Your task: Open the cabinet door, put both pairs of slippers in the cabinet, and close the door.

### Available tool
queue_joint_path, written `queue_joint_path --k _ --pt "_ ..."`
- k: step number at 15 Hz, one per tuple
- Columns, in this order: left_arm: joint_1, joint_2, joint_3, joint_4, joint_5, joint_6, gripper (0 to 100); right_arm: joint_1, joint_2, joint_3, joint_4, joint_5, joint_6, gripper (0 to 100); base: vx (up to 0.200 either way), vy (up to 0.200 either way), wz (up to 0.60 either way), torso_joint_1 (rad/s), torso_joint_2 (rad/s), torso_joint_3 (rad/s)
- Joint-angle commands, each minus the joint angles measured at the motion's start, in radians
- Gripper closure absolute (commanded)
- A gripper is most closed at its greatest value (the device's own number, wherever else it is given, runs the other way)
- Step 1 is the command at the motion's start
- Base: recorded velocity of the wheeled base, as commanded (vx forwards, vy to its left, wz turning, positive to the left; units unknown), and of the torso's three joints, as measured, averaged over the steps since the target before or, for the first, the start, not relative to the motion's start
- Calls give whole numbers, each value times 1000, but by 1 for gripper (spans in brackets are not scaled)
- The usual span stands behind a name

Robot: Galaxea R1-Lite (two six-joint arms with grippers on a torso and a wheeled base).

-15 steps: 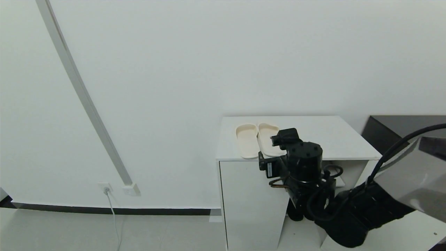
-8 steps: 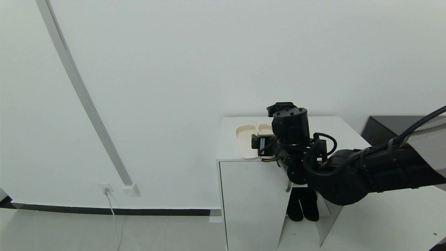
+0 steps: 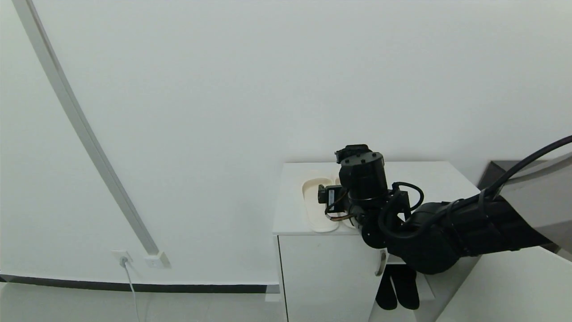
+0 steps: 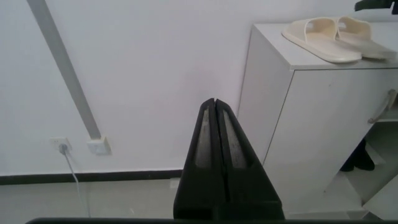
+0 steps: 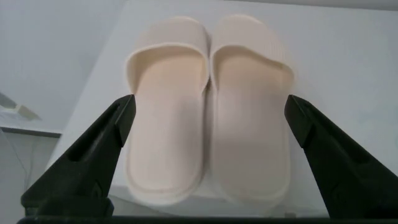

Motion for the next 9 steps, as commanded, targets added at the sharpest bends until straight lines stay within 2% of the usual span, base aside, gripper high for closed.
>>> queue_joint_path --k 1,4,9 --pt "0 1 0 0 0 -2 100 9 10 14 -5 1 0 0 0 0 0 0 0 0" --pt "0 1 0 0 0 -2 100 7 52 25 -45 63 12 0 0 0 0 0 0 0" --pt "0 1 0 0 0 -2 100 -24 124 -30 -51 64 9 0 0 0 0 0 0 0"
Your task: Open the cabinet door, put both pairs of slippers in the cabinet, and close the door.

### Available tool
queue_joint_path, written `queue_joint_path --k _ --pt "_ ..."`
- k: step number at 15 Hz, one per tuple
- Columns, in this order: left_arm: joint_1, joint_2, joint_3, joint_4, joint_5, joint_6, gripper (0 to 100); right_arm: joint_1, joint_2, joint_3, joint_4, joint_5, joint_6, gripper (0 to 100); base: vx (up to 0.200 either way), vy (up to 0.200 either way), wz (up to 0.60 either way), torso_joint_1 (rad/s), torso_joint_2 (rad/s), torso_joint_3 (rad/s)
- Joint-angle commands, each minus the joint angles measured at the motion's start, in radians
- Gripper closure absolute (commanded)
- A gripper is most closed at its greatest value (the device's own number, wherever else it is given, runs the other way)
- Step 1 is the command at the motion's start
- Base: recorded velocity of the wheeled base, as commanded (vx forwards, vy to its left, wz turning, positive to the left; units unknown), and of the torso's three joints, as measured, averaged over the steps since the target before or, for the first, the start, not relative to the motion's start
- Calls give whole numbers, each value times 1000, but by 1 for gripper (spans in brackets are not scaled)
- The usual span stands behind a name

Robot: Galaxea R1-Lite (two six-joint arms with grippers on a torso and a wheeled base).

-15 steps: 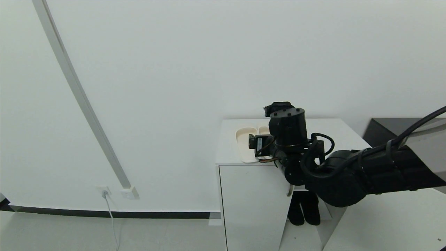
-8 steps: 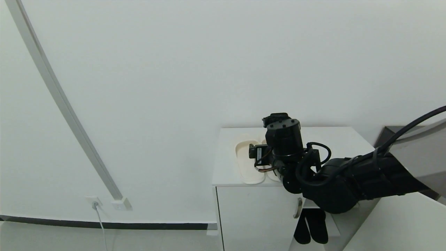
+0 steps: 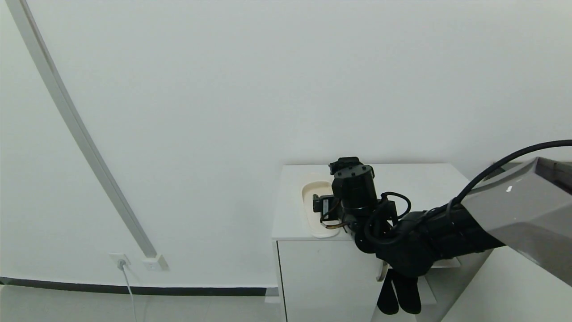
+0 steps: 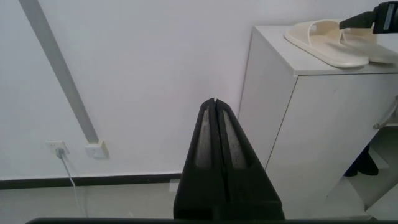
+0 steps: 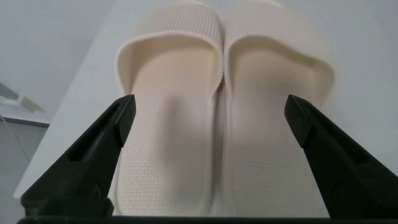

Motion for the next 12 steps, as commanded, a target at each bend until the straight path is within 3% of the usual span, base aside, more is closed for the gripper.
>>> queue_joint_path --k 1,12 --pt "1 1 0 0 0 0 100 -21 61 -39 1 1 -3 0 0 0 0 0 0 0" --pt "1 1 0 0 0 -2 100 -119 242 -289 -1 80 -40 0 0 0 0 0 0 0"
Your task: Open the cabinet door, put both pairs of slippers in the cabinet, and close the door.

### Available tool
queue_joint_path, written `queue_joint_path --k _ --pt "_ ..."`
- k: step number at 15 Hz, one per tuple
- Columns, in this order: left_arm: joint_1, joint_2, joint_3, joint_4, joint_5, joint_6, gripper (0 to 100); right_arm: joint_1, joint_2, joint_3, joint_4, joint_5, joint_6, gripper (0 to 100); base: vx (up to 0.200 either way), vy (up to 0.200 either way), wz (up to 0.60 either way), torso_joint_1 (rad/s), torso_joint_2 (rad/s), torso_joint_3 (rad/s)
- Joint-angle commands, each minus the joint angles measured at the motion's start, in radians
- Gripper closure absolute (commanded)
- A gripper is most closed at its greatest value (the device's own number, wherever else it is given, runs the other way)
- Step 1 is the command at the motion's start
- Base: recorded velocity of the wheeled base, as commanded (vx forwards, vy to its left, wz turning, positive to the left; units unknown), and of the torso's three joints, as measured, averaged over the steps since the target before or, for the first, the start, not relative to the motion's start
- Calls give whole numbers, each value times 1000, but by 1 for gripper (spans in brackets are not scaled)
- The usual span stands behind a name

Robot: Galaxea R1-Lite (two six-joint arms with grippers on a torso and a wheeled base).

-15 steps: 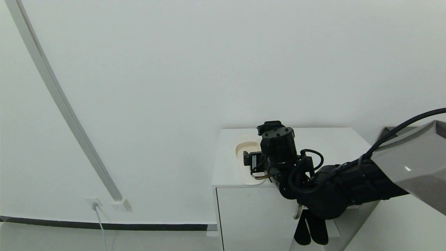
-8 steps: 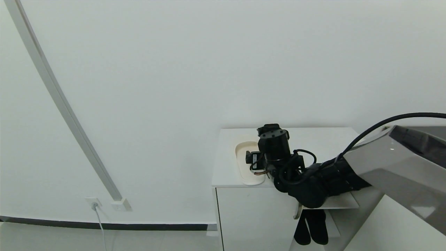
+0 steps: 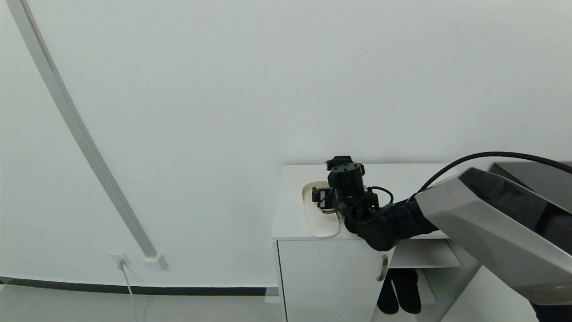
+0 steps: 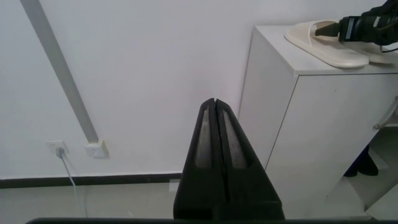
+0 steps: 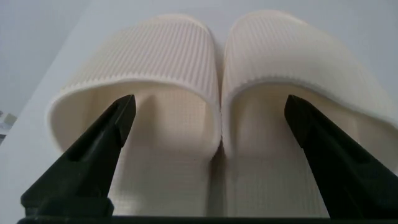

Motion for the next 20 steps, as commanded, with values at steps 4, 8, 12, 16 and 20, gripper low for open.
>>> queue_joint_path --k 4,8,12,16,20 --pt "1 1 0 0 1 1 100 -23 22 -40 -1 -2 -29 0 0 0 0 0 0 0" --pt "-1 1 0 0 1 -1 100 -23 44 -47 -4 -5 -29 100 0 0 0 0 0 0" --pt "1 1 0 0 1 -1 100 -19 35 -28 -37 -7 -31 100 0 0 0 0 0 0" --pt "1 1 0 0 1 -1 100 -2 -33 21 -37 -7 -31 100 0 0 0 0 0 0" --pt "-1 1 0 0 1 -1 100 29 -162 139 -39 -1 -31 100 0 0 0 0 0 0"
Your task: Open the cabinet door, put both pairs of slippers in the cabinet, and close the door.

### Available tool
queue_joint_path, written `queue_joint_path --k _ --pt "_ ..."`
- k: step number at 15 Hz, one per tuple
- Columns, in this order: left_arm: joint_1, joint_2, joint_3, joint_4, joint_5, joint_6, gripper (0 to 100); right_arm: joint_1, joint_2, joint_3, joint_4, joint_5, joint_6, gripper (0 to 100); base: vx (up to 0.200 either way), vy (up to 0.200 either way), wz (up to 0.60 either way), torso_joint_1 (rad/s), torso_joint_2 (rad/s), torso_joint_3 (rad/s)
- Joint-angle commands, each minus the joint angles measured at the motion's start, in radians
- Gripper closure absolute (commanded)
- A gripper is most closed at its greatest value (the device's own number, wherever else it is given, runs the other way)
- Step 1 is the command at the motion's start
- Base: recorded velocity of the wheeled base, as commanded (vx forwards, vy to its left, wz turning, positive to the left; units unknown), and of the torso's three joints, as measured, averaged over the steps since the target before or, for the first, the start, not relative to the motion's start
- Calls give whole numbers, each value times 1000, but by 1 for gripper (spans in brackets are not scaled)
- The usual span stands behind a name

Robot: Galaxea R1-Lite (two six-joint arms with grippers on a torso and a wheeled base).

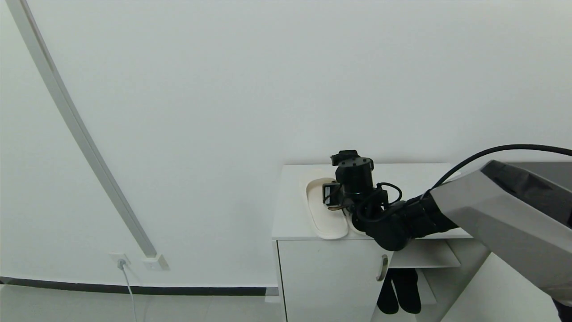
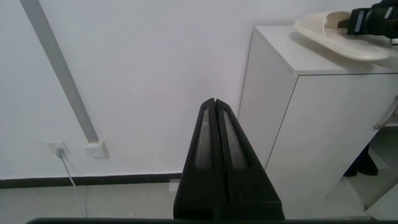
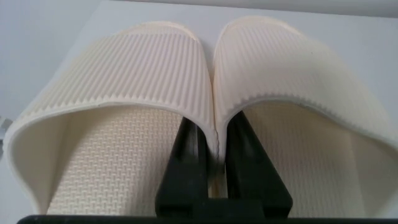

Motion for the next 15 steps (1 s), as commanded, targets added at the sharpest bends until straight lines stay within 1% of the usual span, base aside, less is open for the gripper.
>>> queue_joint_path --k 1,3,4,5,9,11,13,15 --pt "1 1 0 0 0 0 100 20 -103 74 -6 3 0 100 0 0 0 0 0 0" --pt "-1 1 0 0 0 0 100 34 -184 167 -29 12 1 100 0 0 0 0 0 0" --pt "1 1 0 0 0 3 100 46 -255 261 -63 41 1 100 0 0 0 0 0 0" --pt "1 1 0 0 -1 3 100 50 -293 302 -72 57 1 100 0 0 0 0 0 0" --pt "1 1 0 0 6 -2 100 103 -486 546 -84 135 0 100 0 0 0 0 0 0" --pt "1 1 0 0 8 0 100 123 -563 667 -103 195 -2 100 0 0 0 0 0 0" --pt "1 1 0 0 6 0 100 116 -612 753 -127 258 -2 100 0 0 0 0 0 0" --pt "-1 1 0 0 6 0 100 86 -644 802 -140 330 -5 100 0 0 0 0 0 0"
